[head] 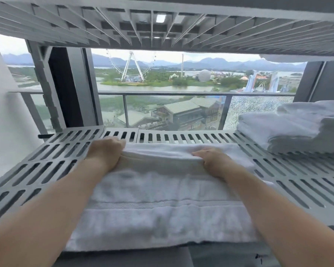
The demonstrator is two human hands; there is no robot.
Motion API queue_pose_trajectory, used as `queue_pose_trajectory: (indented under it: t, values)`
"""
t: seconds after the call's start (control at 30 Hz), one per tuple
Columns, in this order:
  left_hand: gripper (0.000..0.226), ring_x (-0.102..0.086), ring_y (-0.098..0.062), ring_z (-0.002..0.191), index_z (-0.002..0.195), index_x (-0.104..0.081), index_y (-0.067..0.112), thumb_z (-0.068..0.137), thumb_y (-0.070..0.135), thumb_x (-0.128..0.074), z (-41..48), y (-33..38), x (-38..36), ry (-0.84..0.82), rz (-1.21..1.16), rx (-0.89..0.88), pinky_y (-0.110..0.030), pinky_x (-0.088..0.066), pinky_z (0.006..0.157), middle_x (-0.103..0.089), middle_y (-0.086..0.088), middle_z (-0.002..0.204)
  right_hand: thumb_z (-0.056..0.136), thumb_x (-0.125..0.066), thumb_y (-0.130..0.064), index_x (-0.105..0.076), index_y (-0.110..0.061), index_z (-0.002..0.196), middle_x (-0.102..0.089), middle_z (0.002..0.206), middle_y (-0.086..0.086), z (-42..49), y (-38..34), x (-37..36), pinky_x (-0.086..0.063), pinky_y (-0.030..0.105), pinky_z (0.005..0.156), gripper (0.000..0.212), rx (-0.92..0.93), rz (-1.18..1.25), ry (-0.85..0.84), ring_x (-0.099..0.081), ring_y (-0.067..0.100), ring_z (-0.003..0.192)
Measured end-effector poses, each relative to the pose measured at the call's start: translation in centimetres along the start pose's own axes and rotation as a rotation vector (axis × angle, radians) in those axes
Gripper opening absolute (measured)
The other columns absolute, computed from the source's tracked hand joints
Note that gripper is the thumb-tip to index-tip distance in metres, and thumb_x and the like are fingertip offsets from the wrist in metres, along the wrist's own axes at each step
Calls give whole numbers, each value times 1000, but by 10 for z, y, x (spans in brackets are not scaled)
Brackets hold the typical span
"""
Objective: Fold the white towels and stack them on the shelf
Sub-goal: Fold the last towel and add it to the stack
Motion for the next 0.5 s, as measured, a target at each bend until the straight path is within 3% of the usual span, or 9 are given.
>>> queue_pose_trajectory:
  t: [0.1, 0.2, 0.3, 0.37, 0.5]
  values:
    - [26, -59, -19, 82, 94, -58, 24, 94, 6, -40, 2, 1, -12, -36, -42, 61, -36, -53, 68, -62, 3, 93, 86, -46, -4, -49, -29, 146, -38, 157, -6, 8, 23, -3, -22, 29, 121, 65, 23, 52, -50, -31, 13, 146]
    - [36, -63, -20, 93, 97, -57, 29, 93, 4, -32, 9, -2, -9, -157, -2, 85, -35, -46, 67, -64, 4, 106, 89, -48, -6, -58, -26, 135, -48, 150, -7, 13, 42, 0, -32, 29, 115, 51, 50, 33, -27, -40, 17, 142]
    - [36, -60, -18, 108, 114, -58, 37, 93, 15, -39, 9, 4, -7, -275, -60, 55, -39, -51, 87, -62, 6, 126, 92, -45, -1, -48, -25, 146, -43, 154, -7, 14, 50, -4, -26, 23, 117, 60, 29, -34, 61, -39, 12, 142]
    - [45, -55, -17, 122, 130, -55, 37, 91, 18, -44, 5, 14, -4, -303, -100, 9, -39, -47, 100, -57, 9, 138, 94, -43, -2, -49, -26, 145, -50, 149, -5, 13, 46, -5, -35, 26, 113, 57, 26, -93, 122, -49, 13, 135]
    - [59, -57, -16, 121, 136, -57, 39, 89, 6, -45, -6, 37, 7, -247, -363, -92, -40, -52, 98, -60, 9, 138, 95, -41, -5, -63, -23, 128, -67, 127, 6, 7, 39, -1, -49, 35, 100, 44, -55, -73, 203, -64, 24, 114]
Point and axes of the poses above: each hand's wrist, its own z-axis towards the middle knuckle, its own x-axis out of the back of the hand, y = z × x, the point moved 1 cm from there along z, towards the middle knuckle
